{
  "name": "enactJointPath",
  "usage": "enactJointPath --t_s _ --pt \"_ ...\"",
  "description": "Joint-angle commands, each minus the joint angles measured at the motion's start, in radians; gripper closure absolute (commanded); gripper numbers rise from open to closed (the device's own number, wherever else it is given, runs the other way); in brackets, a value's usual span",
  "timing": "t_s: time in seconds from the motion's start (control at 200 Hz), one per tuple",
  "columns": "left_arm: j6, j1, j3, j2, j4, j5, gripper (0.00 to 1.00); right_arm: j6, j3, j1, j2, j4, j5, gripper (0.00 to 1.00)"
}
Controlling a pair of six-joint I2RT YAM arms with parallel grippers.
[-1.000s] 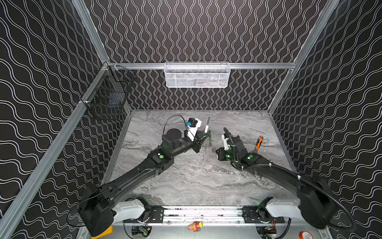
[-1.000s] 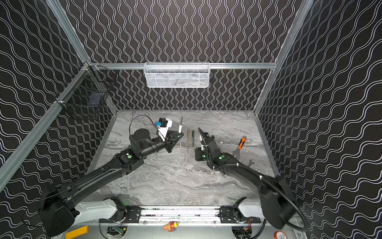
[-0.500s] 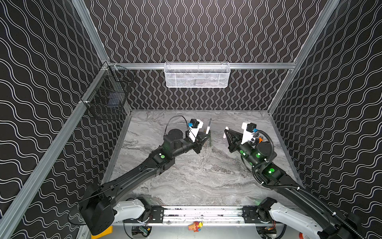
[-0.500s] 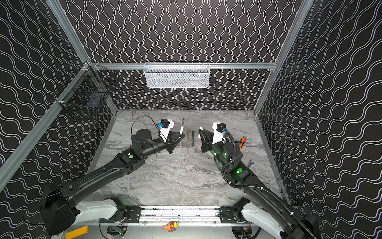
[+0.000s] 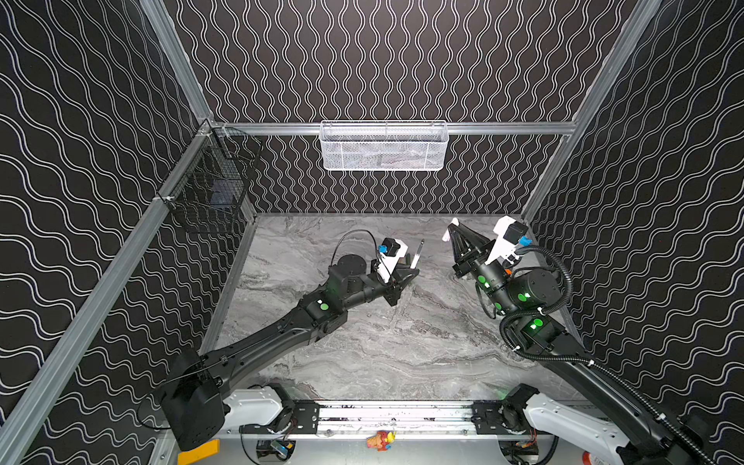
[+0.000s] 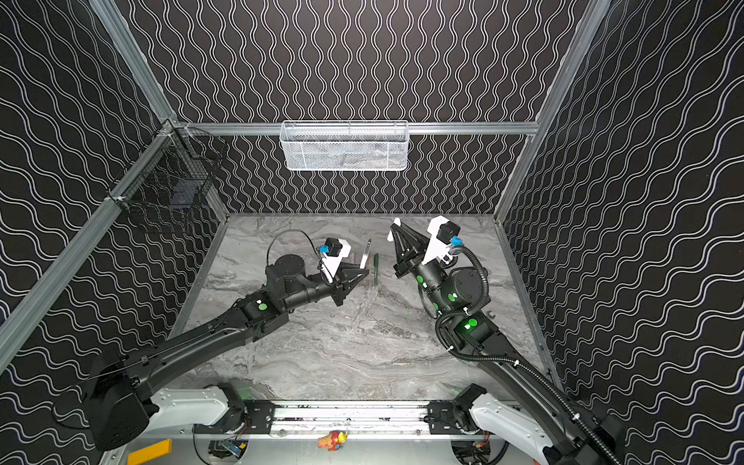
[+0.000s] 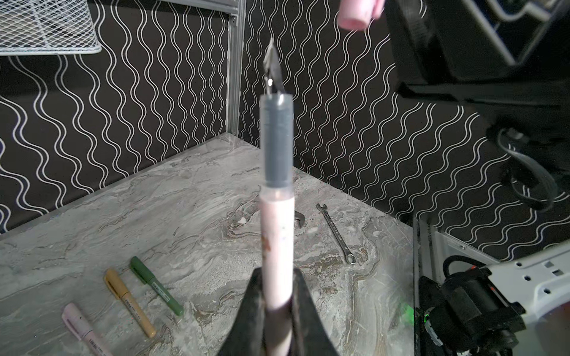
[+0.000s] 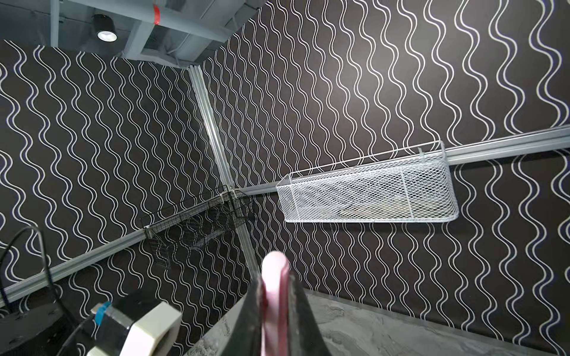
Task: Insert the pens into the pen caps
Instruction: 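Lift the pink cap and swing it above the pen in the left gripper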
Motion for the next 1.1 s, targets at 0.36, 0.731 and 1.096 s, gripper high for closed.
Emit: enactJointPath --t_s 0.36,0.731,1.096 --pt "0.021 -0.019 0.017 0.028 0.001 0.007 1.00 0.002 -0.056 0.001 -0.024 0.125 0.024 0.91" --pt "0.028 -0.025 0.017 0.024 -0.004 0.002 1.00 0.033 -0.059 0.001 0.023 0.208 0.010 0.92" --pt "0.034 -0.029 0.015 0.018 -0.007 -0.001 1.00 0.101 -0.053 0.001 0.073 0.222 -0.051 0.92"
